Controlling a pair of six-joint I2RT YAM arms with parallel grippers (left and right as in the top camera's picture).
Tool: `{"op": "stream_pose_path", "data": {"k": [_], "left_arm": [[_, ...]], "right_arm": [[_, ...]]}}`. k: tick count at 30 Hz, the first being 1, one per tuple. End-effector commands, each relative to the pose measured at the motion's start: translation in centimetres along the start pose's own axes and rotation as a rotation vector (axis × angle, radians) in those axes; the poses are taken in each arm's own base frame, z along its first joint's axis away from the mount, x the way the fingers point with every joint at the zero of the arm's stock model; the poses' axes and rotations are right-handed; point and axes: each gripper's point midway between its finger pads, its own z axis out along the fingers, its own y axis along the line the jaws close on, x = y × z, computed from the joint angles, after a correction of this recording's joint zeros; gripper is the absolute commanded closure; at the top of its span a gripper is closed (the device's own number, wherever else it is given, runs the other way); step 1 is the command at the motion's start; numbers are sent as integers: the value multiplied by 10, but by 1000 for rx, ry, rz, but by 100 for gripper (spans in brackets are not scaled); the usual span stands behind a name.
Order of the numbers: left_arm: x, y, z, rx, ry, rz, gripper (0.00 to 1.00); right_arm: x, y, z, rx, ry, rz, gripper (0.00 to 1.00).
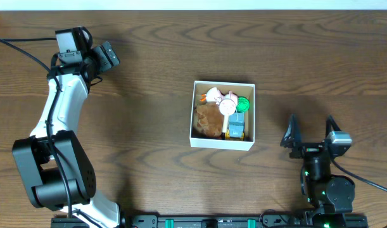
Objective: Pack container
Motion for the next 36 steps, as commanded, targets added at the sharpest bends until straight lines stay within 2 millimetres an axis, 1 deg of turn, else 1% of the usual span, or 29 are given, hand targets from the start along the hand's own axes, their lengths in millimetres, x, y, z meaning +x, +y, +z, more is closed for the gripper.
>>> {"op": "stream_pose_path", "data": {"k": [1, 12, 23, 36], "left_arm": [[-4, 3, 0, -12, -11, 6, 2], [-4, 3, 0, -12, -11, 6, 2], [-4, 3, 0, -12, -11, 6, 2], [-4, 3, 0, -12, -11, 6, 2]], "right_arm": [[9, 6, -1, -49, 16, -56, 1], [20, 3, -10, -43, 55, -56, 1], [58, -3, -15, -24, 192, -58, 1], [59, -5, -15, -18, 193, -69, 1]]}}
